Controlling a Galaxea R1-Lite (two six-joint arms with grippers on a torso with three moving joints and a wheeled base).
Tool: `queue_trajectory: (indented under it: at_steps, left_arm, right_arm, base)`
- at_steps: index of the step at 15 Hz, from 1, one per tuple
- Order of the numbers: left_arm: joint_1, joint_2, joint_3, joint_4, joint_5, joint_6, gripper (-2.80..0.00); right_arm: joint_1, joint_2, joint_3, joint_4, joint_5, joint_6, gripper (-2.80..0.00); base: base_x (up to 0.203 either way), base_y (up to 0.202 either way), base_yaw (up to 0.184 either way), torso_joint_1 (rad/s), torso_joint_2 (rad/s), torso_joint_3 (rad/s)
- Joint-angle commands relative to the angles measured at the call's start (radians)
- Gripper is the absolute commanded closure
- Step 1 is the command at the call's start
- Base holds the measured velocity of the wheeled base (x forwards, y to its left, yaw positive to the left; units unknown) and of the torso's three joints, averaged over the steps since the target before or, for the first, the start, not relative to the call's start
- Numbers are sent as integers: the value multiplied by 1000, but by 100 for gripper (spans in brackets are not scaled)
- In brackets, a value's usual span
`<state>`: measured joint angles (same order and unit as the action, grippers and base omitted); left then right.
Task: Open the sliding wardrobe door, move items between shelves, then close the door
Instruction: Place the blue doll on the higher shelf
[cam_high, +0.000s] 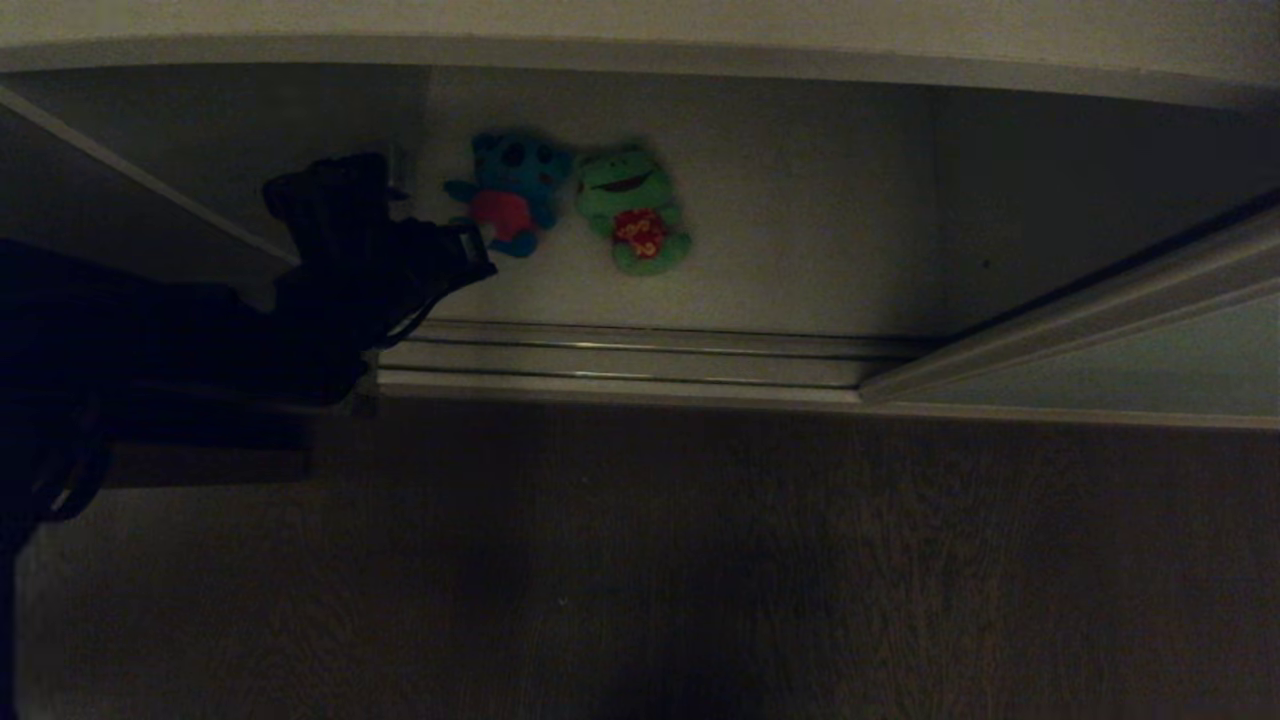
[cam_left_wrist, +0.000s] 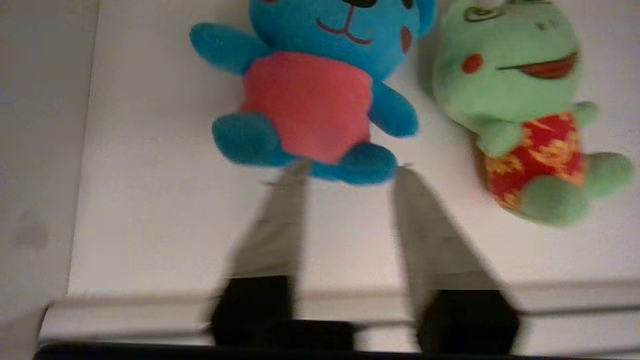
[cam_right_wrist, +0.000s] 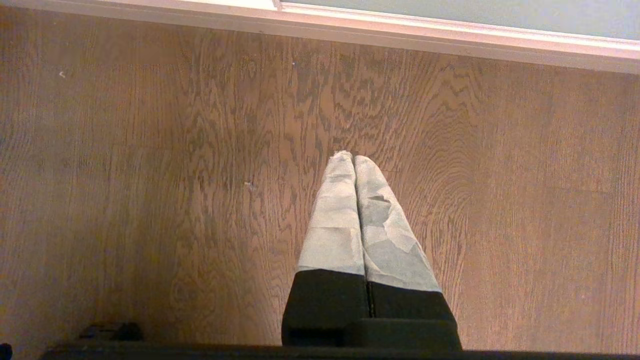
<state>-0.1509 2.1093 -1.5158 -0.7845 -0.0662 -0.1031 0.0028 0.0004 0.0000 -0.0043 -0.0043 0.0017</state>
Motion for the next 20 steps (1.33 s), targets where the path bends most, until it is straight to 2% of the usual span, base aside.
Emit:
queue_trajectory:
  at_steps: [1, 4, 8, 10, 11, 13, 20]
  left_arm:
    - [0, 88, -59, -7, -2, 9, -280]
    - [1, 166, -134, -36, 1, 26, -280]
    - [1, 220, -144, -218, 3, 36, -280]
    - [1, 233, -152, -271, 2, 62, -280]
    - [1, 235, -154, -275, 2, 67, -280]
    - [1, 280, -206, -305, 0, 145, -280]
    - [1, 455, -398, -321, -6, 163, -280]
  right_arm:
    - [0, -3, 0, 0, 0, 0, 0]
    - [0, -3, 0, 0, 0, 0, 0]
    - [0, -3, 0, 0, 0, 0, 0]
    - [0, -3, 0, 0, 0, 0, 0]
    - [0, -3, 0, 0, 0, 0, 0]
    - [0, -3, 0, 0, 0, 0, 0]
    - [0, -3, 0, 0, 0, 0, 0]
  base:
    - [0, 0, 0, 0, 0, 0]
    - [0, 0, 0, 0, 0, 0]
    - [0, 0, 0, 0, 0, 0]
    - [0, 0, 0, 0, 0, 0]
    - [0, 0, 0, 0, 0, 0]
    - [0, 0, 0, 0, 0, 0]
    - [0, 0, 0, 0, 0, 0]
